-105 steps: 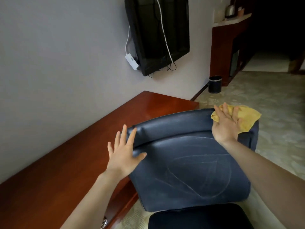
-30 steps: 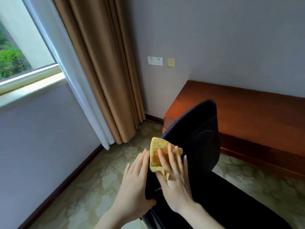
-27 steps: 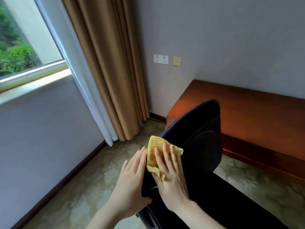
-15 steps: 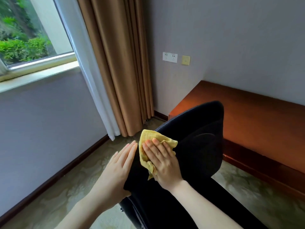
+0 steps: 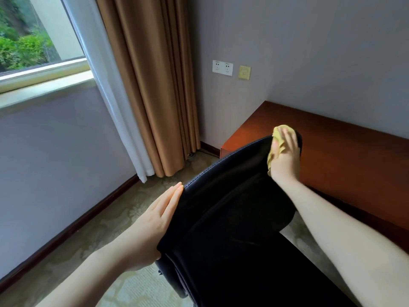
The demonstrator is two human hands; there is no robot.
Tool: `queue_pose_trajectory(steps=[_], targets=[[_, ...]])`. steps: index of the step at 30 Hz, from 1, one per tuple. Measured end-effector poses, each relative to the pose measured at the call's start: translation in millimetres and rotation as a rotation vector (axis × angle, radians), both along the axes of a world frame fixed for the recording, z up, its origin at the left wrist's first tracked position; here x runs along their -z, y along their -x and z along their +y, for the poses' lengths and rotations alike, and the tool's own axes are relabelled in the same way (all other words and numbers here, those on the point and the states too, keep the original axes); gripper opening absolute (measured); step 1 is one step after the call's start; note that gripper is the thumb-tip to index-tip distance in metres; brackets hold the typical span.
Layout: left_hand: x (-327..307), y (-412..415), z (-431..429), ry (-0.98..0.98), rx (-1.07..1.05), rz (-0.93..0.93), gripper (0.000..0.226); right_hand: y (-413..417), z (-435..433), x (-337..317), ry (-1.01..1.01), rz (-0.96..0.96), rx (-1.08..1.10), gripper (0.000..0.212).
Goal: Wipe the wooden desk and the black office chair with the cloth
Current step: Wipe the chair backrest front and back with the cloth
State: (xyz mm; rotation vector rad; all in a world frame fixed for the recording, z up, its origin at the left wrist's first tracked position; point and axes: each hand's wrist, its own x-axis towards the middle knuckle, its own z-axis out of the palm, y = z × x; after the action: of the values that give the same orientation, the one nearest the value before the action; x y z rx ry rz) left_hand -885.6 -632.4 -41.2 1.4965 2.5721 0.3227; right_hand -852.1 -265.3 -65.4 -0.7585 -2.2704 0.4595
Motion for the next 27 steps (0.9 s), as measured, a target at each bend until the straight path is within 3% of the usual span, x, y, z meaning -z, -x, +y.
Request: queue_pose_trajectory(steps=[3,5,7,10,13,17,20,27], targets=[[2.2,3.3,-0.8,0.01,0.018,0.001,0.136,9.4,32.7,-11.9,0.282,0.011,0.147,0.045],[0.1,4.2,0.6,0.002,0.014,-0.005,0.135,18.3,40.6,-18.2,0.476,0.053,0.199,0.053],[-0.4,3.9,1.2,0.003,0.011,-0.012,0.136,23.8,33.5,-22.5,0.652,0.1,0.266,0.045],[0.4,0.9,-1.0,-0.005,0.008,-0.012,0.137,24.5,3.3,-25.9,0.766,0.176,0.27,0.046],[-2.7,1.3,-3.8,-0.007,0.001,-0.04,0.137,21.8,-39.4,-19.4,0.615,0.194,0.121,0.047],[-3.7,3.1,-2.9,-0.013,0.01,-0.071,0.139,2.7,-114.8,-4.2,0.192,0.171,-0.183,0.045],[-2.9,3.5,-4.6,-0.006,0.038,-0.074,0.142,-6.8,-160.5,14.6,0.017,0.138,-0.272,0.045],[-5.0,1.5,-12.0,-0.04,0.04,-0.051,0.141,-40.1,-240.5,36.6,0.027,0.054,-0.505,0.054]])
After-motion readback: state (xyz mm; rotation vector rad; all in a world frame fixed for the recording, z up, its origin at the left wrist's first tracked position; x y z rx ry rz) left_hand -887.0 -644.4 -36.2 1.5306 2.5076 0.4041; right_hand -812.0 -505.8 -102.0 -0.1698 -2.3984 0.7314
